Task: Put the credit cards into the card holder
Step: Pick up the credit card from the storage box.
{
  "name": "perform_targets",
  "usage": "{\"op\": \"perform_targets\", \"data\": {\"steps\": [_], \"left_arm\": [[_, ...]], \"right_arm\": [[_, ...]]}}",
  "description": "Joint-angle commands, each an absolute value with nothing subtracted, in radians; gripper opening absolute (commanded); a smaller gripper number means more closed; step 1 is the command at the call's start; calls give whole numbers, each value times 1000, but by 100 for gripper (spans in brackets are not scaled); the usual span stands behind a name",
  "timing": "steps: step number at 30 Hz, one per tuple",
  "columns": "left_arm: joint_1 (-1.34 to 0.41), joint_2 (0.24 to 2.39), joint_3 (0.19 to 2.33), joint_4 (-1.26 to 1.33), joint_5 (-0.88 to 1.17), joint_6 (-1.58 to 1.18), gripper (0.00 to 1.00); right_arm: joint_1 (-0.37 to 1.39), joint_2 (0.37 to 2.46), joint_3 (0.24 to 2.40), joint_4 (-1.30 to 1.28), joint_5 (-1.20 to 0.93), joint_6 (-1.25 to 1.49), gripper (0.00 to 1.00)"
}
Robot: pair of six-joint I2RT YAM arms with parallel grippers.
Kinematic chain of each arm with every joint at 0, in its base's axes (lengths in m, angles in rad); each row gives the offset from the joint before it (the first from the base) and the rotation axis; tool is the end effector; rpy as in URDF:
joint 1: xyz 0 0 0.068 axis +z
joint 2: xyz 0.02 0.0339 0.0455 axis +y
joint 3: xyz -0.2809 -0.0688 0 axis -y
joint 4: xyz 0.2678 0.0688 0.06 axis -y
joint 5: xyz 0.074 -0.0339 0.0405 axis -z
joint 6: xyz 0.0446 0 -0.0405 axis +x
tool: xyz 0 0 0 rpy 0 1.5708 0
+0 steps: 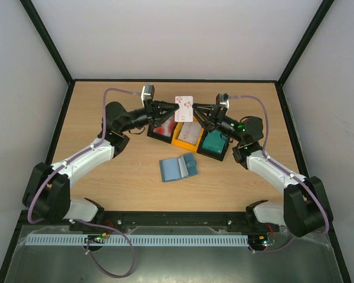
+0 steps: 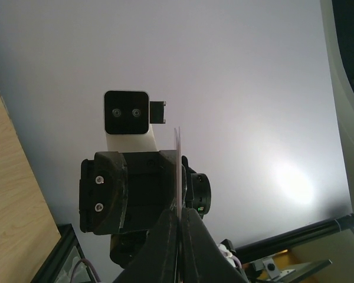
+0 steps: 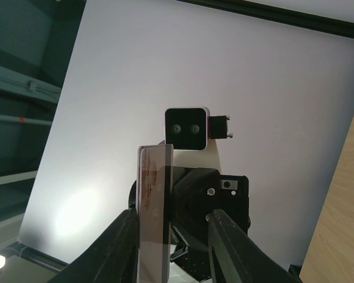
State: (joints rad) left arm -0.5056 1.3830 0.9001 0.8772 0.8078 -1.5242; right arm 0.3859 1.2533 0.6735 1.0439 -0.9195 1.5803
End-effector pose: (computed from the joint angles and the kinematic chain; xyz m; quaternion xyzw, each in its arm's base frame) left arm 0.2726 -0.1877 0.3585 0.0367 0.6049 -0.7649 0.2184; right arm 0.2457 0.1381 0.3291 -0.0473 0.6017 0.7638 0.2287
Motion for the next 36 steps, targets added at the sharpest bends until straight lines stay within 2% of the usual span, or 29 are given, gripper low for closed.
{"op": "perform_targets", "data": {"steps": [1,8,11,15,17,20,27,31,36], "left_arm": [[-511,1355,888,1001,826,-1573,3],[-511,1344,890,1005,825,-1577,3],[-511,1343,891,1007,825,-1581,3],[-511,1344,892,1004,825,-1575,3],[-511,1342,890,975,823,-1562,3],[-511,1337,893,896,813,-1522,3],[-510,1344,906,745,795,-1468,3],[-505,1352,904,717,793,-1468,5],[-489,1350,884,706,793,-1479,9]], "right_arm": [[390,1265,662,1129,-922,1612,32],[396,1268,667,1086,-927,1588,31],[404,1272,673,1044,-930,1564,28],[417,1265,714,883,-934,1451,20],[428,1263,747,748,-939,1367,18],[440,1265,782,687,-983,1299,17],[442,1257,809,783,-1030,1399,19],[442,1262,822,768,-997,1457,3],[442,1261,834,754,-954,1536,2]]}}
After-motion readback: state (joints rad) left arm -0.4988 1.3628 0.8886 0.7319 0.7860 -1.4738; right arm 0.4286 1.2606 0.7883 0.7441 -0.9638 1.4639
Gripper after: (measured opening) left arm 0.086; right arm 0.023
